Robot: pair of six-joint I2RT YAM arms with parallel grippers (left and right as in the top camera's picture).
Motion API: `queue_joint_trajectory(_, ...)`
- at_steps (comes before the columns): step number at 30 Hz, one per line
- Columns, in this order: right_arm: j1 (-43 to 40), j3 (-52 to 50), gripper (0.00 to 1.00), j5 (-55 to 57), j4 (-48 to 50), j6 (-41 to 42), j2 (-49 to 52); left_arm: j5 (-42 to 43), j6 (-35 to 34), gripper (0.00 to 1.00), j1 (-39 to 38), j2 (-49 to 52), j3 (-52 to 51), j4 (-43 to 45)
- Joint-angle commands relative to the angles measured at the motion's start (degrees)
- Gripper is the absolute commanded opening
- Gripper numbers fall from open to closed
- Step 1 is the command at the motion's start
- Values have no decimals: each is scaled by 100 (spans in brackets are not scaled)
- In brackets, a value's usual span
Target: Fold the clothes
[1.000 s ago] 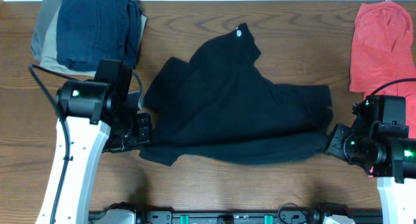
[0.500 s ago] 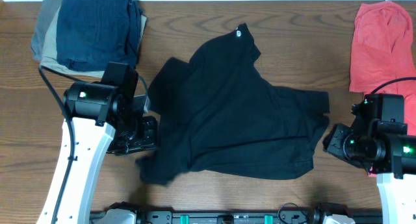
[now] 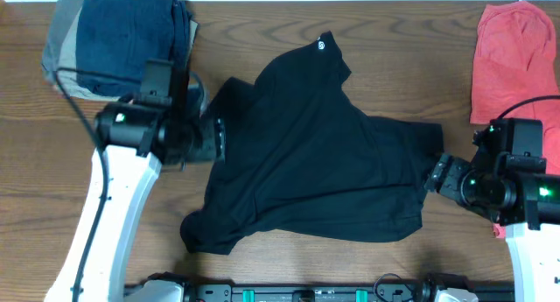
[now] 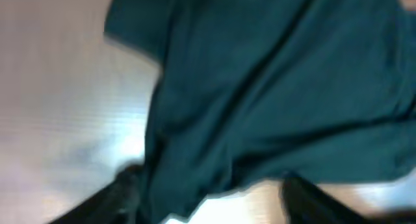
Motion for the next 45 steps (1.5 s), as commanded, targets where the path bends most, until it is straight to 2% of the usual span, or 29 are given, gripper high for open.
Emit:
queue_joint_trajectory(1, 101, -15, 66, -9, 98, 22, 199, -52, 24, 53, -13, 479, -24, 479)
queue_joint_trajectory(3, 103, -15, 38, -9, 173, 24, 369, -52, 24, 33, -13, 850, -24, 925)
queue_joint_trajectory(5, 116, -15, 19, -11, 256, 24, 557, -52, 22, 19, -13, 1211, -24, 1303)
queue_joint_trajectory(7, 162, -17, 9, -26, 361, 24, 769, -52, 22, 9, -13, 1532, -24, 1606)
queue_joint_trajectory(10, 284, -22, 1, -90, 553, 26, 1117, -52, 22, 6, -11, 2006, -24, 2039)
queue_joint_trajectory(15, 542, -22, 1, -98, 1014, 39, 1757, -46, 17, 6, -11, 2599, -24, 2461)
queue_joint_trajectory(23, 820, -22, 1, -332, 1759, 46, 2743, 118, 20, 6, -11, 3491, -24, 2583)
queue_joint_trajectory(32, 942, -22, 1, -348, 2090, 48, 3762, 35, 7, 6, 76, 4050, -24, 2776)
queue_joint_trajectory(37, 942, -22, 1, -348, 2240, 48, 4153, -925, -739, 6, 382, 4094, -26, 2660)
queue_joint_trajectory(45, 1019, -22, 1, -348, 2542, 48, 4478, -1003, -1174, 6, 1200, 4094, -24, 2317)
